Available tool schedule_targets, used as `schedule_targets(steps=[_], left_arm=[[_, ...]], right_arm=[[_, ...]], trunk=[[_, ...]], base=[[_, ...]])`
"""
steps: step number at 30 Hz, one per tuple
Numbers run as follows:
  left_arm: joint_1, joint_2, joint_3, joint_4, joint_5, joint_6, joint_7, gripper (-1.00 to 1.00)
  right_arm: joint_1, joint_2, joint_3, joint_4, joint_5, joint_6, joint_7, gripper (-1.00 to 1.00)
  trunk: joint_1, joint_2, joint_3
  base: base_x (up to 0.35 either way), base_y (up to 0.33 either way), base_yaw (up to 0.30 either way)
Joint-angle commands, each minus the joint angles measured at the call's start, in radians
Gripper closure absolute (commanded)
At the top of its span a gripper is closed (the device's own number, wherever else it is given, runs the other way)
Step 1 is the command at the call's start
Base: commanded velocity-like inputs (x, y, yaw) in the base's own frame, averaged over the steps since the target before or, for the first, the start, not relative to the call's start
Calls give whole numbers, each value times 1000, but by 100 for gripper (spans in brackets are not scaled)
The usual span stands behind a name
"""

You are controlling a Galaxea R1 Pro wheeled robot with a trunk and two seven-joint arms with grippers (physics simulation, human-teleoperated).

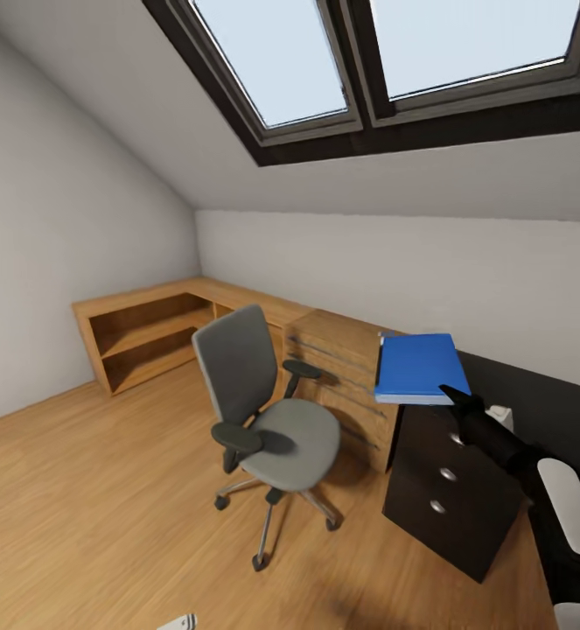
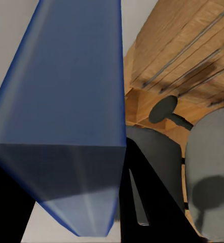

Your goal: In the bedroom, organize the workspace by keeping the computer under the desk, ensuring the monitor is on the desk, placing the keyboard on the desk next to the monitor, placing the mouse on the desk next to the keyboard, moving the folder from the swivel chair onto the desk next to the mouse, stacking the notebook on top of the folder with the pen on top of the notebook, and positioning the swivel chair next to the desk.

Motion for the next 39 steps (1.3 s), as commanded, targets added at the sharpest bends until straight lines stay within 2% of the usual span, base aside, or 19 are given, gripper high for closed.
schedule_targets(steps=[1, 3, 11, 17, 23, 29, 39], left_arm=[[-1, -8, -12, 14, 4, -3, 8, -100], [-1, -15, -22, 30, 0, -6, 7, -100], [-1, -16, -23, 34, -3, -8, 7, -100], [-1, -17, -25, 34, -3, -8, 7, -100], [-1, -17, -31, 34, -5, -9, 7, -100], [-1, -16, -74, 34, -4, -12, 7, -100], [-1, -16, -90, 34, -3, -13, 7, -100]], right_arm=[[-1, 2, -5, 6, -18, 4, -8, 100], [-2, 0, -7, 10, -20, 6, -8, 100], [-1, -18, -22, 10, -20, 10, -9, 100], [-1, -21, -24, 9, -20, 9, -9, 100], [-2, -21, -23, 14, -20, 10, -8, 100], [-2, -27, -28, 30, -20, 9, -8, 100], [-2, -42, -38, 86, -19, 4, -8, 100]], trunk=[[-4, 6, 2], [-12, 20, 8], [-42, 76, 33], [-65, 118, 52], [-65, 118, 52], [-65, 118, 52], [-65, 118, 52]], base=[[0, 0, -297], [0, 0, -297], [0, 0, -297], [0, 0, -297], [0, 0, -297], [0, 0, -297], [0, 0, -297]])
